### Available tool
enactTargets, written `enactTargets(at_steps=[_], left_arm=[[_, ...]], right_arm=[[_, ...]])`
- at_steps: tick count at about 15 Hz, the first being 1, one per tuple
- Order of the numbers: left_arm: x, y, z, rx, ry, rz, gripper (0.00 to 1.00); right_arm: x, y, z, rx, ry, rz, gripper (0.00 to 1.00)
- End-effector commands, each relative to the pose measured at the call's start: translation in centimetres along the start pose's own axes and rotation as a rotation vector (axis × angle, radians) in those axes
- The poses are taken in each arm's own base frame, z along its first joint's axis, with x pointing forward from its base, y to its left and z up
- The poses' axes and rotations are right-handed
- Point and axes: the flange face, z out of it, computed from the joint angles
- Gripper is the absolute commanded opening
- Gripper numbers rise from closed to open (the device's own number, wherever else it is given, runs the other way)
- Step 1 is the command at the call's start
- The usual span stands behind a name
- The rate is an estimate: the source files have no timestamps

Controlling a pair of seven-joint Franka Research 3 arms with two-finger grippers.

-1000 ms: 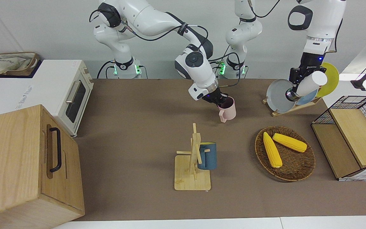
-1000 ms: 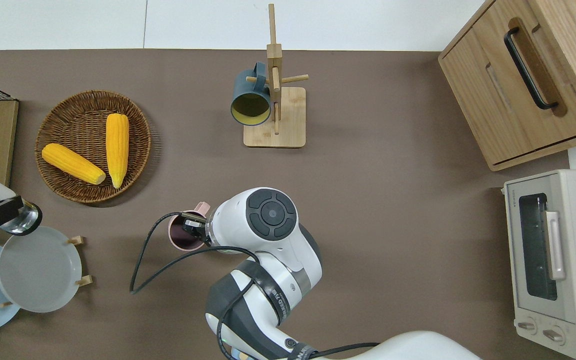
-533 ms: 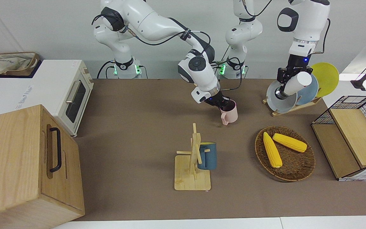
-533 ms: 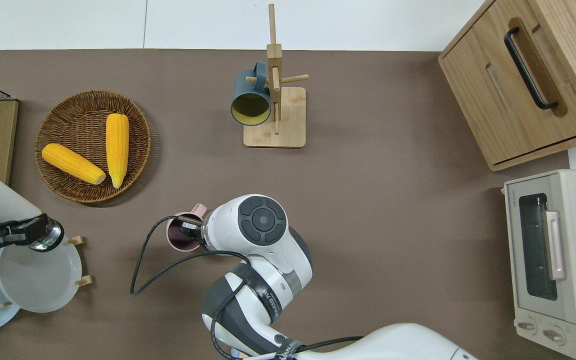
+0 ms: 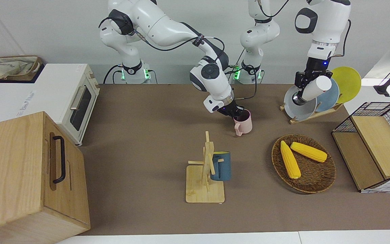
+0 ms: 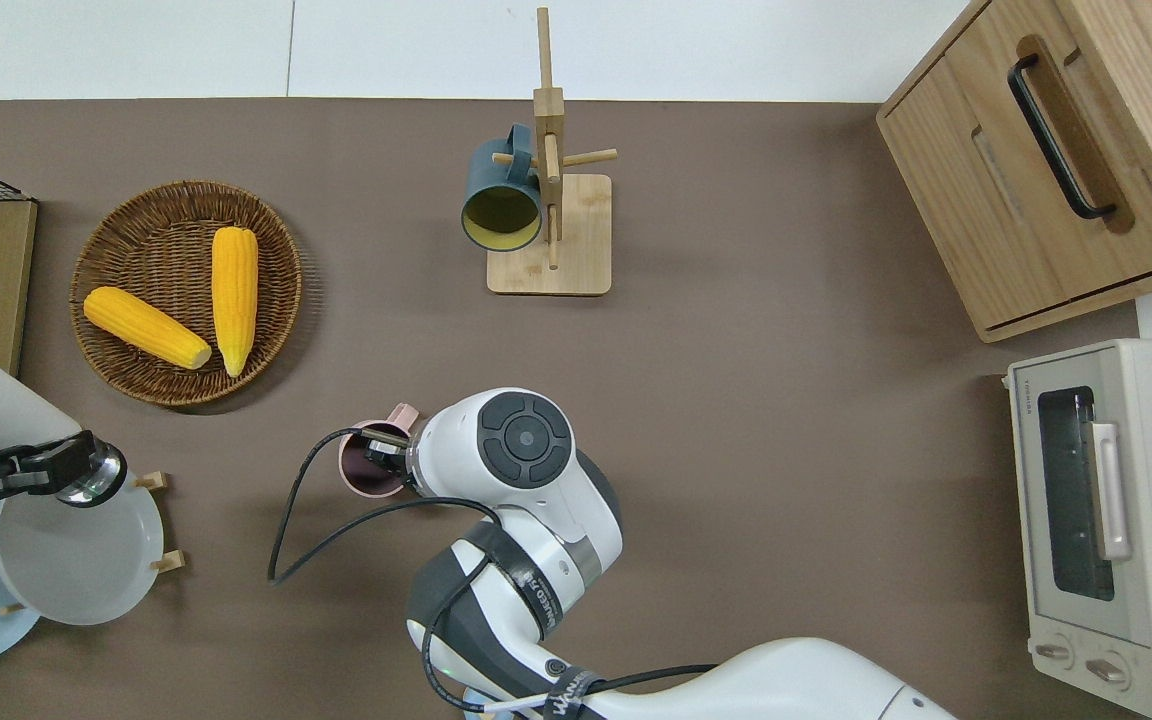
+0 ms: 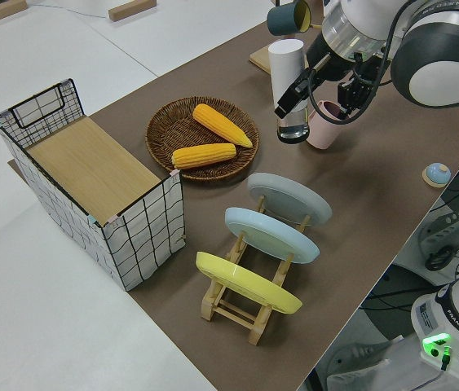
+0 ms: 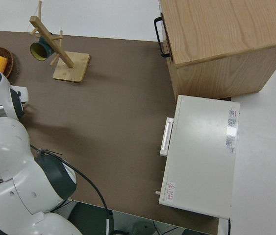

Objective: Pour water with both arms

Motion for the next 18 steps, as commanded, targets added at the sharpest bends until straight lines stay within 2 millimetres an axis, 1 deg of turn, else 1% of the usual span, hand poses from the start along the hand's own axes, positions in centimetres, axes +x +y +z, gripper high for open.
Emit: enactTargets(at_steps=[1, 2, 3, 5, 6, 9, 12, 13, 16, 18], left_arm=[[-0.7, -0.4, -1.9, -0.043, 0.044, -0.022, 0.00], [-0.8, -1.1, -2.2, -0.071, 0.050, -0.028, 0.00], [-0.9, -1.0, -2.3, -0.093, 0.050, -0.022, 0.00], [-1.1, -1.1, -2.3, -0.100, 0.048, -0.017, 0.00], [-1.1, -0.7, -2.2, -0.104, 0.046, -0.011, 0.00], [-1.5, 1.0, -1.3, -0.118, 0.030, 0.010, 0.00], [-1.9, 2.0, -0.3, -0.127, 0.015, 0.032, 0.00], [-2.0, 2.4, -0.1, -0.130, 0.013, 0.040, 0.00], [-2.4, 2.6, 0.6, -0.133, 0.003, 0.059, 0.00], [-2.5, 2.7, 0.8, -0.134, -0.003, 0.080, 0.00]], right_arm=[[0.6, -0.3, 0.0, 0.008, 0.028, 0.009, 0.229], [0.6, -0.3, 0.0, 0.008, 0.028, 0.009, 0.307], [0.6, -0.3, 0.0, 0.008, 0.028, 0.011, 0.421], [0.6, -0.3, 0.1, 0.005, 0.027, 0.012, 0.866], [0.6, -0.3, 0.1, 0.005, 0.027, 0.012, 0.988], [0.7, -0.3, 0.0, 0.007, 0.030, 0.013, 0.990], [0.5, -0.6, -0.2, 0.011, 0.030, 0.010, 0.990], [0.6, -1.0, -0.7, 0.015, 0.031, 0.008, 0.990], [0.6, -1.3, -1.3, 0.004, 0.023, 0.008, 0.990], [0.8, -2.3, -3.0, -0.008, 0.012, 0.001, 0.990]])
